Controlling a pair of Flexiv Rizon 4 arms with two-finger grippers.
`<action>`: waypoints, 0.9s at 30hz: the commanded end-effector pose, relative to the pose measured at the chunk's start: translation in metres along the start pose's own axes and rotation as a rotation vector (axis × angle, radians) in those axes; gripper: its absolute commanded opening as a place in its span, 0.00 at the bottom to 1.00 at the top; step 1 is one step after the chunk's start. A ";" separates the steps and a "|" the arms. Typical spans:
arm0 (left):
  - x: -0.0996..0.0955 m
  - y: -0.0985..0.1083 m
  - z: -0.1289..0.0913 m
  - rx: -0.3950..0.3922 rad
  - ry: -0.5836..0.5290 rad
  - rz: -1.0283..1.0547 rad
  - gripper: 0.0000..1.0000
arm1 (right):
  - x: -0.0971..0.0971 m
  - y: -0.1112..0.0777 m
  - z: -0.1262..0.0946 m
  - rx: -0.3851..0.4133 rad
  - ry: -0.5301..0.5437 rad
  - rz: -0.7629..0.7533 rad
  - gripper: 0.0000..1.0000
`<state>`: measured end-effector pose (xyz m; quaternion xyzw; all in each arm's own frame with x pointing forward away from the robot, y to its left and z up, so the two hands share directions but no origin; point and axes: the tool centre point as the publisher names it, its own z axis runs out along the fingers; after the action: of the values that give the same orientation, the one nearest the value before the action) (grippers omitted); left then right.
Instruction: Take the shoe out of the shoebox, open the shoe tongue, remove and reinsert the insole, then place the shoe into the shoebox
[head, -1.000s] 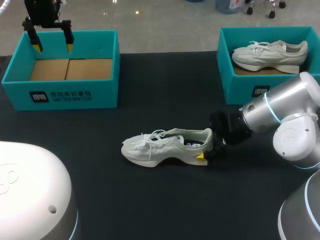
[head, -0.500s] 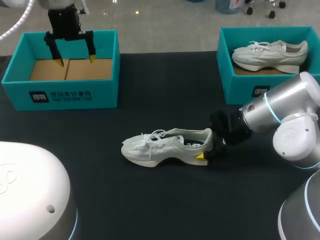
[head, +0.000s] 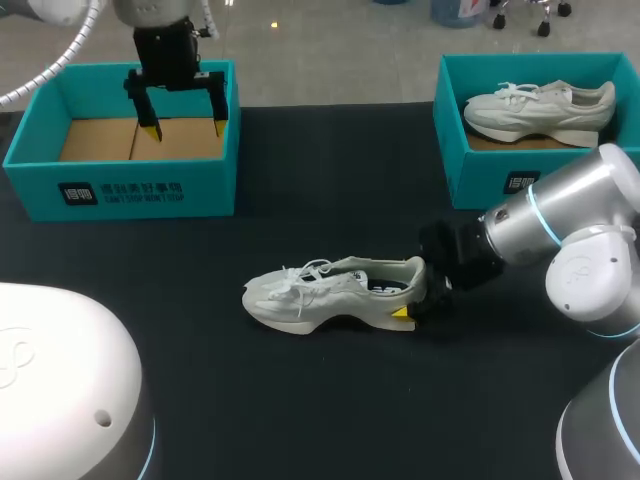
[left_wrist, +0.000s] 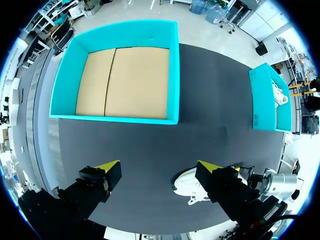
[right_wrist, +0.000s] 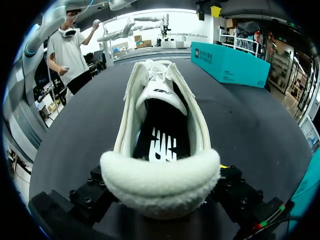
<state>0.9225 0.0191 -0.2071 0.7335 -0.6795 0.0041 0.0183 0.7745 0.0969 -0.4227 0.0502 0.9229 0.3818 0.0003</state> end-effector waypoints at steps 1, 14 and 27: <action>0.000 -0.001 0.000 -0.001 0.000 0.000 1.00 | 0.001 -0.003 0.003 0.003 -0.003 0.000 0.00; 0.026 0.016 0.008 -0.026 -0.007 0.026 1.00 | 0.001 -0.003 0.003 0.003 -0.003 0.000 0.00; 0.076 0.076 0.015 0.007 -0.004 0.088 1.00 | 0.001 -0.003 0.003 0.003 -0.003 0.000 0.00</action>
<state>0.8671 -0.0582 -0.2167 0.7010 -0.7125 -0.0044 0.0297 0.7744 0.0969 -0.4227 0.0502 0.9229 0.3817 0.0002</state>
